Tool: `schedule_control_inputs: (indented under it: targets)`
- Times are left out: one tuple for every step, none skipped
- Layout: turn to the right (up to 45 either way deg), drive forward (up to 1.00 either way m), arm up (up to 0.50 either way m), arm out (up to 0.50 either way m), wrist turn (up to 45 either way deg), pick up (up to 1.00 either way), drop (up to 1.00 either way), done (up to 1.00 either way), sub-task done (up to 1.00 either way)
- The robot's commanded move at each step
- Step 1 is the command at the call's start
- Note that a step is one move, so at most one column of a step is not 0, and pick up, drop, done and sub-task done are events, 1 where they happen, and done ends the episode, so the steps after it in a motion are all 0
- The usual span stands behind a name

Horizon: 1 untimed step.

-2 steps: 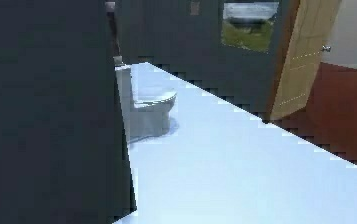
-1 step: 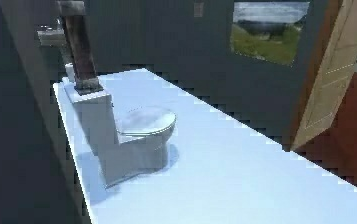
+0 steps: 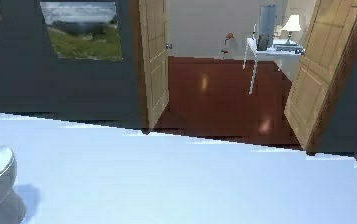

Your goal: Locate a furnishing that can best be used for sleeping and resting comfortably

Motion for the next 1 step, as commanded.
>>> schedule_control_inputs:
  targets:
    - [9.0, 0.00, 0.00, 0.00, 0.0, 0.00, 0.00, 0.00, 0.00]
